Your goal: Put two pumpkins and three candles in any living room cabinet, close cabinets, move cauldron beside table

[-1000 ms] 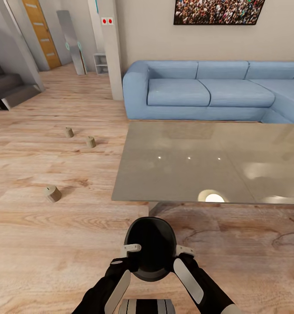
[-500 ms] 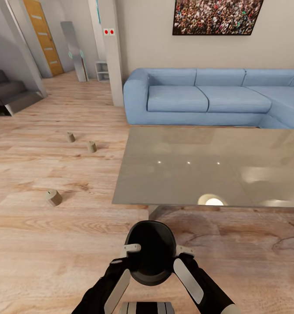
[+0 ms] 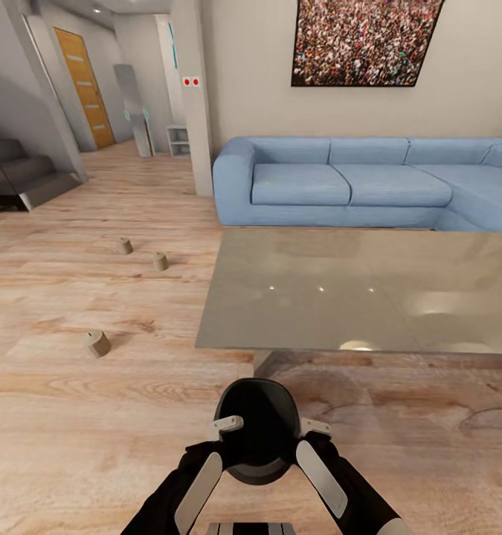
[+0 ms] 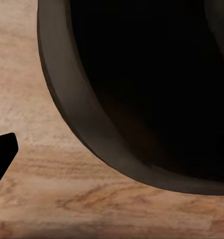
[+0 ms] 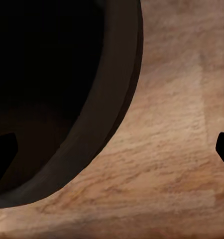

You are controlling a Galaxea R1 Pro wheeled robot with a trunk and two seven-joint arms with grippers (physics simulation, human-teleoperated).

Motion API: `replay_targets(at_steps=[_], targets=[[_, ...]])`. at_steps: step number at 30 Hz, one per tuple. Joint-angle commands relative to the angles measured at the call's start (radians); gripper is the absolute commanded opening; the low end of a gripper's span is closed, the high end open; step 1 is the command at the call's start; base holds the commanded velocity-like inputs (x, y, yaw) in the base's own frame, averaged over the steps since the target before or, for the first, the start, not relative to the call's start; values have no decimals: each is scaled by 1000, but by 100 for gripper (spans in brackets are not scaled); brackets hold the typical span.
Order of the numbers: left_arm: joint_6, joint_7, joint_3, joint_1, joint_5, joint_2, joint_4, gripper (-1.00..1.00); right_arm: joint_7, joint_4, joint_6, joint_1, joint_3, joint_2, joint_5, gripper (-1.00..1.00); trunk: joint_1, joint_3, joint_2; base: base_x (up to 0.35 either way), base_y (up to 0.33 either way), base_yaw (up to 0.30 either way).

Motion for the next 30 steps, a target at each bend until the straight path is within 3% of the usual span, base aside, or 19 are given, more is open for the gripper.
replay_targets(at_steps=[1, 11, 30], targets=[[1, 9, -1, 0, 10, 0, -1, 100, -9, -1, 1, -1, 2, 0, -8, 100, -1, 3, 0, -33, 0, 0], [2, 9, -1, 0, 10, 0, -2, 100, -9, -1, 1, -1, 2, 0, -8, 100, -5, 42, 2, -72, 0, 0], [2, 9, -1, 0, 10, 0, -2, 100, -9, -1, 1, -1, 2, 0, -7, 100, -77, 101, 134, -8, 0, 0]])
